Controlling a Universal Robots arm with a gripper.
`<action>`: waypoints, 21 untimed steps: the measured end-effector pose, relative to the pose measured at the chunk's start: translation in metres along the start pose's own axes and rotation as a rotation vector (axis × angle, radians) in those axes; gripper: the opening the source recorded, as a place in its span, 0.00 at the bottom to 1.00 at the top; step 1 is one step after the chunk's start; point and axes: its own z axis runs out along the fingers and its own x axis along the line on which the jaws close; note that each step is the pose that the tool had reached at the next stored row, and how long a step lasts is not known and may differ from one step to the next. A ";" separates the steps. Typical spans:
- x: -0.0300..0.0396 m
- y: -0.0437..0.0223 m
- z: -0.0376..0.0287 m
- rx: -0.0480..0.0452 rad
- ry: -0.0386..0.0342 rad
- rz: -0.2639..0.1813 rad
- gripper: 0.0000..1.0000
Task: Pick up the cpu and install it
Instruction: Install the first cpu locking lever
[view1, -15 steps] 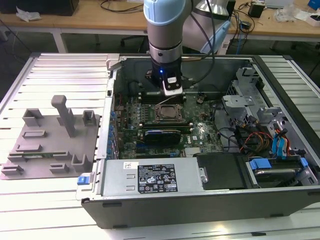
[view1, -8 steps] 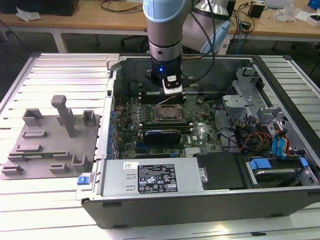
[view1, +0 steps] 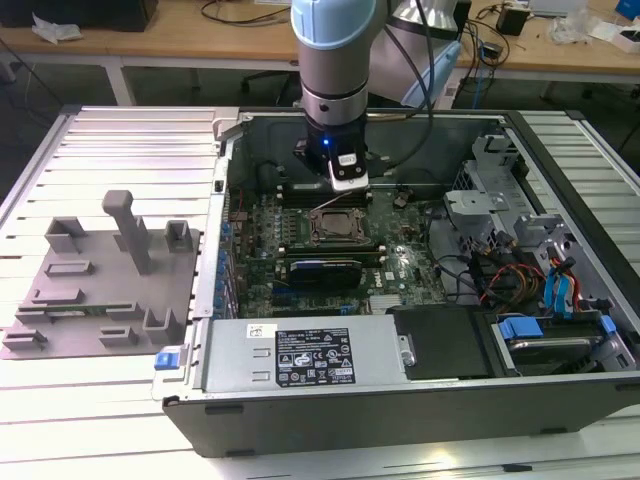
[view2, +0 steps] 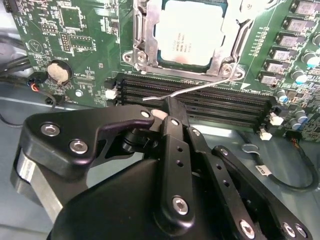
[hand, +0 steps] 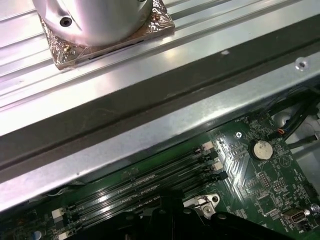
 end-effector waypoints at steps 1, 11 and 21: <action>-0.0001 -0.0005 0.0007 -0.0001 -0.0001 0.000 0.11; -0.0003 -0.0052 0.0129 -0.0001 0.0000 0.000 0.11; 0.0002 -0.0059 0.0186 -0.0001 0.0000 0.001 0.11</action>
